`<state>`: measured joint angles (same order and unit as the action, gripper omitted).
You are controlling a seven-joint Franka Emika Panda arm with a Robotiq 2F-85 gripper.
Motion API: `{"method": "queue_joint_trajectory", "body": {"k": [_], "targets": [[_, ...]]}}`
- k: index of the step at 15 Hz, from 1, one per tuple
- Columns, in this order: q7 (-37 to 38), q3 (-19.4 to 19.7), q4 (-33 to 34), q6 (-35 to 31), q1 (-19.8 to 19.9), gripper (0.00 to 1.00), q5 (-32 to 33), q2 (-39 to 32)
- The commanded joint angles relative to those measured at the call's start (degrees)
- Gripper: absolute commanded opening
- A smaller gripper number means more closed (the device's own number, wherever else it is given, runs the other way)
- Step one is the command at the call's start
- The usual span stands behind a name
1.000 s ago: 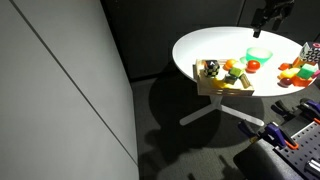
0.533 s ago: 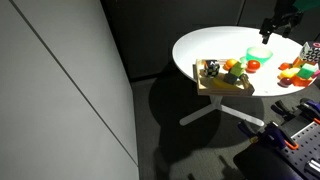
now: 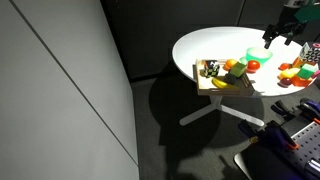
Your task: Pick up the green block and place it inside the green bowl
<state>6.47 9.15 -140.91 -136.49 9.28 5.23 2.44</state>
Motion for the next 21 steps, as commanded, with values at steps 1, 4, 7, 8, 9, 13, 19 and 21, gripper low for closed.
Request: {"method": "queue_joint_trajectory", "body": {"k": [1,4,7,8,9,13,19,21], "targets": [[-4.35,1.05,0.16,-1.45,0.56,1.00,-5.22,-1.75],[-7.83,1.42,0.78,-0.36,0.62,1.00,-10.03,-3.22],[-6.42,1.19,0.09,-0.61,0.32,1.00,-9.57,-3.20],[-6.58,1.20,0.10,-0.61,0.33,1.00,-9.78,-3.45],[-6.58,1.18,0.08,-0.61,0.33,1.00,-9.78,-3.57],[-6.57,1.15,0.08,-0.61,0.32,1.00,-9.78,-3.60],[-6.40,1.93,1.63,0.51,1.00,1.00,-8.42,-5.73],[-6.19,2.49,2.28,0.27,1.38,1.00,-7.63,-7.29]]}}
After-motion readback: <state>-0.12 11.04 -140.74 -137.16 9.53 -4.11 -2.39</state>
